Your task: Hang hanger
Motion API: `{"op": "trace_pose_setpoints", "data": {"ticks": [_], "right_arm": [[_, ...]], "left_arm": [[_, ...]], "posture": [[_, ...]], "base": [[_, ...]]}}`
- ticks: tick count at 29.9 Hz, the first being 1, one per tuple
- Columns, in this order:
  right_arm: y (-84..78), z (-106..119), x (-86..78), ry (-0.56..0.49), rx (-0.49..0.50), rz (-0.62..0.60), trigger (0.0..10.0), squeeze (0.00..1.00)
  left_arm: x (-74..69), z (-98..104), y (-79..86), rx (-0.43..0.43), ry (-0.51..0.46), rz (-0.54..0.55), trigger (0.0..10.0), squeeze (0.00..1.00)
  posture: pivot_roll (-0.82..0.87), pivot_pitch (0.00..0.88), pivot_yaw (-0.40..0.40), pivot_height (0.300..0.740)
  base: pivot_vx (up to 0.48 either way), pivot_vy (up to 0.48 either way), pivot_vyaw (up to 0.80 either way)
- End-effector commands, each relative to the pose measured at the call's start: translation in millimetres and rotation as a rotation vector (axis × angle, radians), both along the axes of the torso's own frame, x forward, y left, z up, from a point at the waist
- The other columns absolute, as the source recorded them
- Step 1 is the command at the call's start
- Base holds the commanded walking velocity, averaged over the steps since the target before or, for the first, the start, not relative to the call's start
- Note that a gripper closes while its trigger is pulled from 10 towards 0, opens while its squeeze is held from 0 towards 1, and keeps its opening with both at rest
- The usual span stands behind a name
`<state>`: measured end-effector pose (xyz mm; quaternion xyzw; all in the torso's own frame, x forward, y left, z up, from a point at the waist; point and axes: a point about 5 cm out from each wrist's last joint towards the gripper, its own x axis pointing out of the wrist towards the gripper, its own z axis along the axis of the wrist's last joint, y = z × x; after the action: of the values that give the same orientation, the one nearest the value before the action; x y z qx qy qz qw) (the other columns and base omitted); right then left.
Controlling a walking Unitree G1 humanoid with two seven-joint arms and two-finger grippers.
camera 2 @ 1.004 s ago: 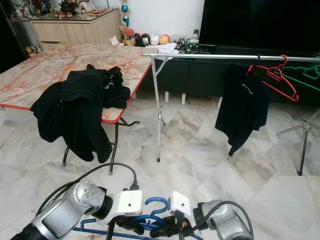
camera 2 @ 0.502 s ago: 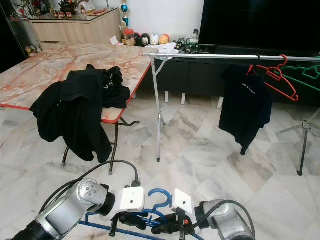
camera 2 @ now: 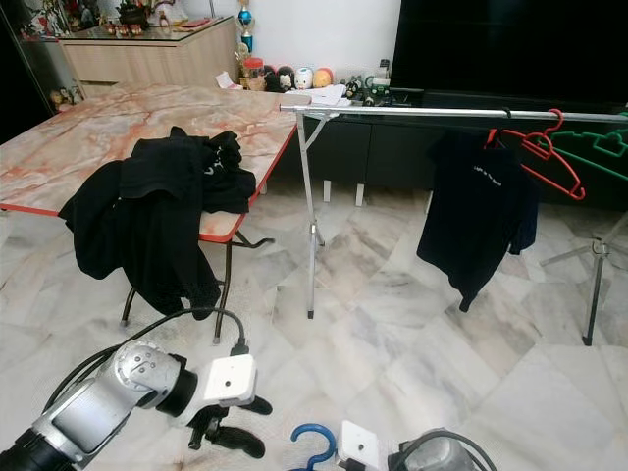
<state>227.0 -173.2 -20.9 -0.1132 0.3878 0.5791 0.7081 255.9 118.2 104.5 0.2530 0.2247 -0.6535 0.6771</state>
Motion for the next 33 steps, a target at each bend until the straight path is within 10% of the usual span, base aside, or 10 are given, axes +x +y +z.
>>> {"op": "trace_pose_setpoints", "data": {"ticks": [1, 5, 6, 13, 16, 20, 29, 30, 33], "right_arm": [[-5.1, 2, 13.3, -0.112, -0.029, -0.163, 0.0, 0.0], [-10.7, 8, 25.3, -0.158, 0.039, -0.387, 0.0, 0.0], [-15.6, 8, 29.3, -0.166, 0.034, -0.487, 0.0, 0.0], [-40.1, -2, 31.1, -0.273, -0.188, -0.843, 0.0, 0.0], [-54.5, -1, 35.1, -0.297, -0.179, -1.249, 0.0, 0.0], [-46.6, 0, 39.1, -0.3, -0.12, -1.425, 0.0, 0.0], [-36.5, -10, 32.6, -0.239, -0.173, -1.544, 0.0, 0.0], [-32.4, -10, 33.6, -0.253, -0.173, -1.513, 10.0, 0.0], [-33.8, -9, 33.1, -0.261, -0.195, -1.552, 10.0, 0.0]], "left_arm": [[7.9, 0, 12.9, 0.012, -0.053, 0.103, 10.0, 1.0], [14.4, -11, 24.9, 0.004, -0.092, 0.249, 10.0, 0.84], [16.3, -18, 30.8, -0.002, -0.096, 0.336, 10.0, 0.0], [11.2, -75, 59.2, 0.069, -0.084, 0.718, 10.0, 0.0], [-9.4, -122, 88.9, 0.176, 0.013, 1.078, 10.0, 0.0], [-55.6, -161, 112.7, 0.301, 0.142, 1.321, 10.0, 0.0], [-109.9, -193, 106.5, 0.321, 0.283, 1.495, 10.0, 0.0], [-118.8, -197, 104.5, 0.327, 0.311, 1.517, 10.0, 0.0], [-122.2, -200, 102.7, 0.323, 0.316, 1.545, 10.0, 0.0]], "posture": [[0.08, 0.035, 0.001, 0.74], [0.07, 0.037, 0.006, 0.74], [0.07, 0.038, 0.009, 0.74], [0.07, 0.024, 0.014, 0.74], [0.06, 0.0, 0.03, 0.74], [0.05, 0.0, 0.037, 0.74], [0.05, 0.0, 0.039, 0.74], [0.04, 0.0, 0.039, 0.74], [0.03, 0.0, 0.046, 0.74]], "base": [[0.0, 0.0, 0.0], [0.0, 0.0, 0.0], [0.0, 0.0, 0.0], [0.0, 0.0, 0.0], [0.0, 0.0, 0.0], [0.0, 0.0, 0.0], [0.0, 0.0, 0.0], [0.0, 0.0, 0.0], [0.0, 0.0, 0.0]]}}
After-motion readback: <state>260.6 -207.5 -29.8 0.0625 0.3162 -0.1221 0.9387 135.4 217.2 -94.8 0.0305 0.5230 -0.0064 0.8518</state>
